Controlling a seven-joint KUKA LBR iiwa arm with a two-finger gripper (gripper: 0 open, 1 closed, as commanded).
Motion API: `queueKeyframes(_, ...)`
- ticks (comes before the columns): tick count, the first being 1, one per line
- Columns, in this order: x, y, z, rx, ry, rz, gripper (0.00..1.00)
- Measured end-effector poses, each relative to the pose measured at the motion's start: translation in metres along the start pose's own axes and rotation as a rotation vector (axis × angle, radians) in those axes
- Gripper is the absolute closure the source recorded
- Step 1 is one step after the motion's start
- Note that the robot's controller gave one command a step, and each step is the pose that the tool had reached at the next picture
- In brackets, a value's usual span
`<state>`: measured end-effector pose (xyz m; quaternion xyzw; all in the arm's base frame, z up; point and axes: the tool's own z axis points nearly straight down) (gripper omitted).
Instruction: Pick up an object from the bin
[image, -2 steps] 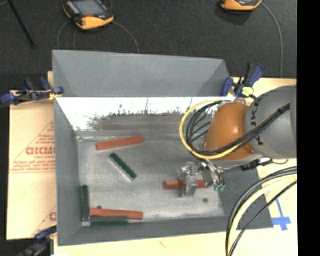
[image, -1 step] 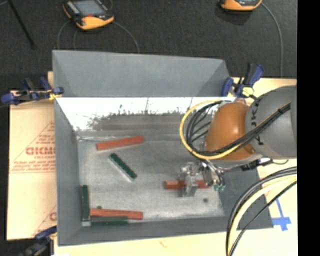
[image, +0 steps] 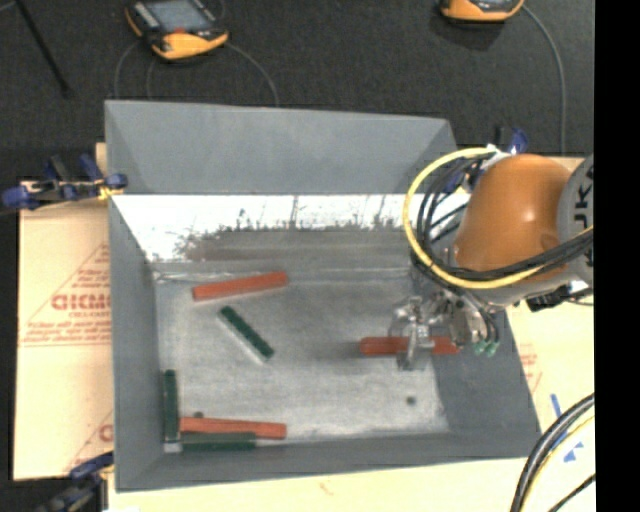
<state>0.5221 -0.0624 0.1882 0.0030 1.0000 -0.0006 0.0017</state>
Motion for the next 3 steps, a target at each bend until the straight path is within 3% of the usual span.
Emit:
queueKeyframes(1, 0.0, 0.0, 0.0, 0.0, 0.0, 0.0, 1.0)
queueKeyframes(2, 0.009, 0.006, -0.011, 0.0, 0.002, -0.133, 1.0)
queueKeyframes(3, 0.011, 0.001, -0.067, -0.002, 0.005, -0.433, 1.0)
